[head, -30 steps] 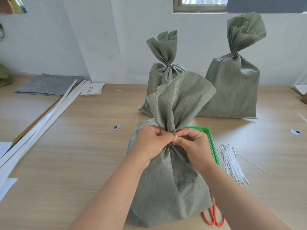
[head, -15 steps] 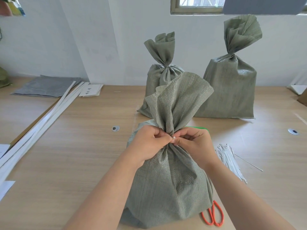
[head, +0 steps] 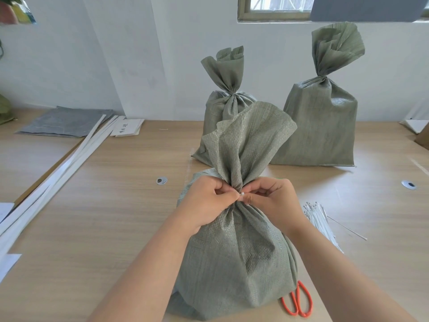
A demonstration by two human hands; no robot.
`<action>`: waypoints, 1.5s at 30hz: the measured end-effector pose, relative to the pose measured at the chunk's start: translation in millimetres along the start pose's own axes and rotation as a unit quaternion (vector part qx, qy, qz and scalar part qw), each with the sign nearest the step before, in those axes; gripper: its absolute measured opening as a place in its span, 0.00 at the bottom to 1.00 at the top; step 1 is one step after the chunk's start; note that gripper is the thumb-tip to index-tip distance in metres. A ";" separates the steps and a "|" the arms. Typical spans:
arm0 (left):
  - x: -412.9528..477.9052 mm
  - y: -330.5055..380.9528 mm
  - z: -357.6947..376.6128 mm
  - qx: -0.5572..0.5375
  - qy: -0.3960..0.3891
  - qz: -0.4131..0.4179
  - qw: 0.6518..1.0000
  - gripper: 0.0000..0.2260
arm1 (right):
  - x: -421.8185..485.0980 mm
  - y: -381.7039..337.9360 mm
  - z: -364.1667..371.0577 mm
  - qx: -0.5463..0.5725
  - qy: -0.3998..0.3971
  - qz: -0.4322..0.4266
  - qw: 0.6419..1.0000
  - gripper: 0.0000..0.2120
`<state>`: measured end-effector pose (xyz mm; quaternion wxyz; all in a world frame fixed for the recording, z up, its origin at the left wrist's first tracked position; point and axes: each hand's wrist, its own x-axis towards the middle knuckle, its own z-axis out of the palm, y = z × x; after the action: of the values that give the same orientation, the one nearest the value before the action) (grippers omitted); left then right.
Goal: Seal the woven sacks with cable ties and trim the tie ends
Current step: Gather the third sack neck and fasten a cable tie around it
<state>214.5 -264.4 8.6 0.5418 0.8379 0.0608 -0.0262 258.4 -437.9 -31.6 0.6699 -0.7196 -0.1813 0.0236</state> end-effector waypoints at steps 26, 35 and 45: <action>-3.7 3.1 5.2 0.008 0.009 -0.018 1.000 0.07 | -3.3 -1.1 -1.1 -0.028 -0.002 -0.021 0.999 0.08; -2.5 -3.7 6.4 -0.002 0.005 0.016 1.000 0.07 | -2.4 5.9 -2.8 -0.118 0.009 -0.118 0.986 0.06; 1.5 -17.2 11.2 0.015 0.044 0.050 0.998 0.04 | -11.2 15.8 0.8 0.064 -0.019 -0.027 0.997 0.08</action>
<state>214.0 -267.5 -11.7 0.5268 0.8481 0.0422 0.0369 251.3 -441.0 -49.4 0.7112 -0.6698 -0.2113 0.0307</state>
